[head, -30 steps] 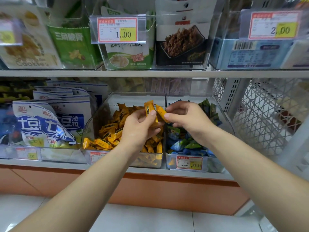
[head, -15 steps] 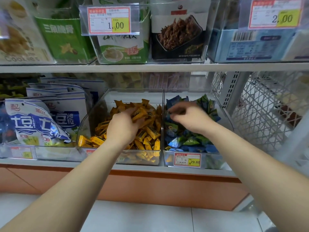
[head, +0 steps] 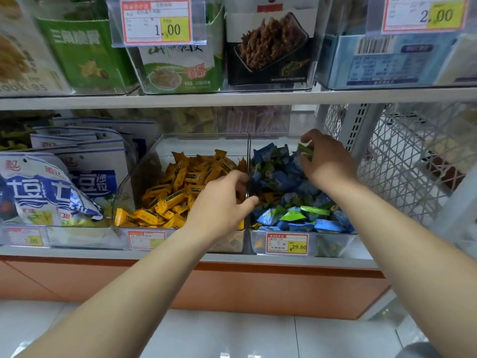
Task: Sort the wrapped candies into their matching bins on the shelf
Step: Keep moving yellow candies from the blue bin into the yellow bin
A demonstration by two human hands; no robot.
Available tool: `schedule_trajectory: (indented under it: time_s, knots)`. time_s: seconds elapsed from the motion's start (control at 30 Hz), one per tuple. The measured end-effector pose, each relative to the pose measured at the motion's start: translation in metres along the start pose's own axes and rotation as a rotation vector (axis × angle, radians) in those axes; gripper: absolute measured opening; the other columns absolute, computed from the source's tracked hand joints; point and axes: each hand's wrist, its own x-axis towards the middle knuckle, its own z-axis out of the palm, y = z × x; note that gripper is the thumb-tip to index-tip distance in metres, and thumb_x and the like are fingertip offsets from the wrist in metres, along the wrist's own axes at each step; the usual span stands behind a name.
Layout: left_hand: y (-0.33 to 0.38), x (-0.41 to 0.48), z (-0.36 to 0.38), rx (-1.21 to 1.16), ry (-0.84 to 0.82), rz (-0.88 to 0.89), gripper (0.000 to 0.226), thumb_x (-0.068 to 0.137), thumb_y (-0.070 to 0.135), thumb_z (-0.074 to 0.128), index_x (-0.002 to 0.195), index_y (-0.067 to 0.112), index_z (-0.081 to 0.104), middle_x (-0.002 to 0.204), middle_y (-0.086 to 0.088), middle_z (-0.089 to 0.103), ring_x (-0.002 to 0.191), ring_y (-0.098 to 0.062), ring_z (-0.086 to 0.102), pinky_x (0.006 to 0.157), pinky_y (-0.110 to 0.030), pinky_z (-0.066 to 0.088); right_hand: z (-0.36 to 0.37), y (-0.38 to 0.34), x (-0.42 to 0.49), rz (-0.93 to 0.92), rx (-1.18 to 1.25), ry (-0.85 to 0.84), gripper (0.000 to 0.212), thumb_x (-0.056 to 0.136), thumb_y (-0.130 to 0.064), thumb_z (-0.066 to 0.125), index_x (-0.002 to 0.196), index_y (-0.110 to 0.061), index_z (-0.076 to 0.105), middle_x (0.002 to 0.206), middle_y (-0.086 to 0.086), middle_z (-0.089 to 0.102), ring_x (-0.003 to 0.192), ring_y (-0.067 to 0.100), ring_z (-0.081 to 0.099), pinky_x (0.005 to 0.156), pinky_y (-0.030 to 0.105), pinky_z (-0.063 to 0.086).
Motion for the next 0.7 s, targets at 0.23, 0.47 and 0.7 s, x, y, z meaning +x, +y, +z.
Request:
schedule_trajectory:
  time_s: [0.23,0.47,0.7]
  knots:
    - [-0.012,0.001,0.001,-0.111,-0.013,0.004,0.048,0.083,0.048,0.072,0.126,0.032,0.057,0.101,0.019,0.066,0.081,0.005,0.063,0.073,-0.017,0.055,0.009,-0.026,-0.012,-0.275,-0.005,0.033,0.023,0.088,-0.022,0.066,0.111,-0.020,0.065,0.112,0.004,0.060,0.102,0.024,0.056,0.082,0.036,0.048]
    - [-0.016,0.001,0.000,-0.161,-0.020,0.003,0.047,0.081,0.044,0.075,0.124,0.035,0.058,0.095,0.022,0.067,0.081,0.008,0.063,0.069,-0.013,0.053,0.048,-0.040,-0.022,-0.227,-0.014,-0.685,0.022,0.092,-0.034,0.059,0.104,-0.020,0.070,0.097,0.001,0.069,0.087,0.021,0.065,0.080,0.040,0.056]
    - [-0.019,-0.002,0.001,-0.208,-0.022,0.002,0.048,0.083,0.041,0.074,0.127,0.036,0.056,0.097,0.024,0.065,0.084,0.010,0.061,0.068,-0.008,0.049,0.070,-0.038,-0.016,-0.197,-0.052,-0.819,0.039,0.089,-0.042,0.058,0.125,-0.028,0.056,0.122,-0.001,0.059,0.103,0.020,0.057,0.090,0.036,0.048]
